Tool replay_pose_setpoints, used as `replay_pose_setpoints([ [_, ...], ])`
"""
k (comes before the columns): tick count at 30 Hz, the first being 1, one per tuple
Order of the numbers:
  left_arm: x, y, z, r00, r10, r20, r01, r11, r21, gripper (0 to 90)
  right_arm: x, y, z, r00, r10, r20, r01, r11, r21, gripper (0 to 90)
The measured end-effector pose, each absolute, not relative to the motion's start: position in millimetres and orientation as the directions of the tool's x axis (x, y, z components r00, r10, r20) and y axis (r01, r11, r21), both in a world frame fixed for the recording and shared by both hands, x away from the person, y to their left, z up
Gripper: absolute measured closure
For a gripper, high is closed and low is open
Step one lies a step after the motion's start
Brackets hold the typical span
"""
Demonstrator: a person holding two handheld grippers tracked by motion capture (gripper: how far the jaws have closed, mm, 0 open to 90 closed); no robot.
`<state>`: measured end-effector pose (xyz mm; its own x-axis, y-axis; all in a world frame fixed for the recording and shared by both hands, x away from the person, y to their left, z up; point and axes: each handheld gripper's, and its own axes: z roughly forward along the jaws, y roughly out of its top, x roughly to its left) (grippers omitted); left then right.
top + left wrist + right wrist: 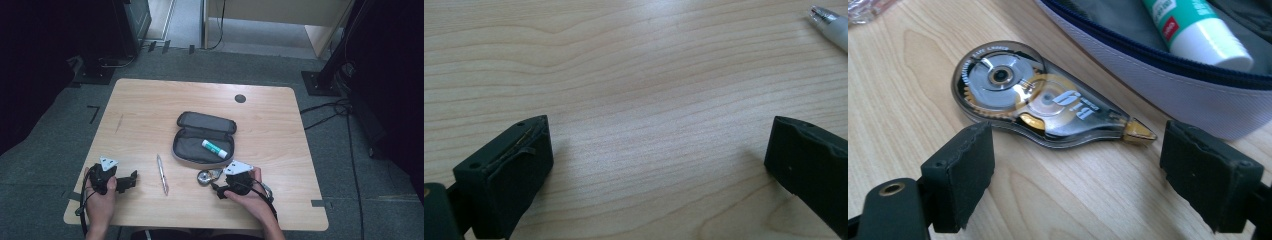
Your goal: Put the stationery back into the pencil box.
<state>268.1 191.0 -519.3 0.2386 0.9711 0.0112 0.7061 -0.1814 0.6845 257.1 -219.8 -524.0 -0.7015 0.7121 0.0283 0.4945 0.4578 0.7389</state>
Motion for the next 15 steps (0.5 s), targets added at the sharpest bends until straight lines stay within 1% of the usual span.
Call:
replay_pose_setpoints([
  [2,268.1,191.0,-519.3,0.239,0.971,0.011,0.706,-0.181,0.684,0.0,256.4,-219.3,-523.6,-0.717,0.697,0.028,0.486,0.470,0.737,15.6],
  [4,268.1,190.9,-519.2,0.238,0.971,0.011,0.706,-0.181,0.684,0.0,252.5,-218.9,-522.0,-0.744,0.668,0.028,0.471,0.493,0.731,19.1],
  [7,268.1,190.9,-519.3,0.238,0.971,0.011,0.706,-0.181,0.685,0.0,244.8,-218.3,-521.0,-0.767,0.641,0.025,0.455,0.517,0.725,19.3],
  [11,268.1,190.9,-519.3,0.239,0.971,0.011,0.706,-0.181,0.684,0.0,242.0,-216.2,-520.1,-0.759,0.650,0.035,0.463,0.502,0.731,21.1],
  [15,268.1,190.9,-519.3,0.239,0.971,0.011,0.706,-0.181,0.684,0.0,244.0,-203.4,-520.0,-0.763,0.645,0.035,0.458,0.502,0.733,22.3],
])
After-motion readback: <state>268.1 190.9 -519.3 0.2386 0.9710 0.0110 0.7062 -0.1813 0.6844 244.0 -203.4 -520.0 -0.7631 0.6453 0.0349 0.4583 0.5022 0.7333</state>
